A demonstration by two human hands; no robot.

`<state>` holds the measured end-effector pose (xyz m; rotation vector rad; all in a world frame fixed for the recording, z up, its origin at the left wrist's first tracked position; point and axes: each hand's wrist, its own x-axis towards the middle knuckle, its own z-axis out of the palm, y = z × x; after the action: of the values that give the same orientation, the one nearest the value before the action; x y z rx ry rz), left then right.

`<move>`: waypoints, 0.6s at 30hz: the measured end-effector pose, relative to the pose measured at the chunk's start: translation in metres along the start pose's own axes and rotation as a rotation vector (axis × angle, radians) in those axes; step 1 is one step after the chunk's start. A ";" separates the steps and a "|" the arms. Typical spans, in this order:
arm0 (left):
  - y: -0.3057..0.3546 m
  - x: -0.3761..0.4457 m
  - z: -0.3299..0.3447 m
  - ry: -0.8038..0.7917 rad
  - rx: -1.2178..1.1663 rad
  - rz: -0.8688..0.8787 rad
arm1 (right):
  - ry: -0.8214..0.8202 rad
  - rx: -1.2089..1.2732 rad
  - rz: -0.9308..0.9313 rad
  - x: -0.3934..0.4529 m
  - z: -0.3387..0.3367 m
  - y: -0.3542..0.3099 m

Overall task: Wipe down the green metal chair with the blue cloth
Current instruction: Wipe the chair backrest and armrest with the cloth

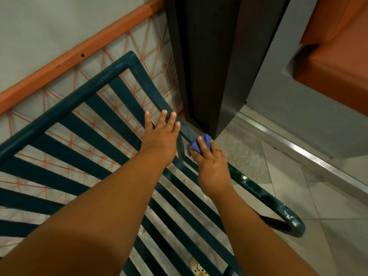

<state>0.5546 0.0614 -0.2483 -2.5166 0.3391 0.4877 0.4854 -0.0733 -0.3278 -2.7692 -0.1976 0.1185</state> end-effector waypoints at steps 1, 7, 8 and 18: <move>0.000 0.000 0.000 -0.001 -0.005 0.004 | -0.020 -0.036 0.011 -0.006 0.002 0.003; -0.004 0.001 0.003 0.017 -0.032 0.027 | 0.000 0.006 0.178 -0.010 0.004 -0.002; -0.004 0.001 0.004 0.013 -0.032 0.029 | 0.020 0.067 0.217 -0.005 0.003 -0.004; -0.004 0.003 0.007 0.018 -0.054 0.030 | -0.028 -0.013 0.220 -0.029 -0.004 0.022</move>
<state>0.5565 0.0683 -0.2529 -2.5723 0.3757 0.4925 0.4600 -0.0993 -0.3308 -2.7950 0.1004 0.2126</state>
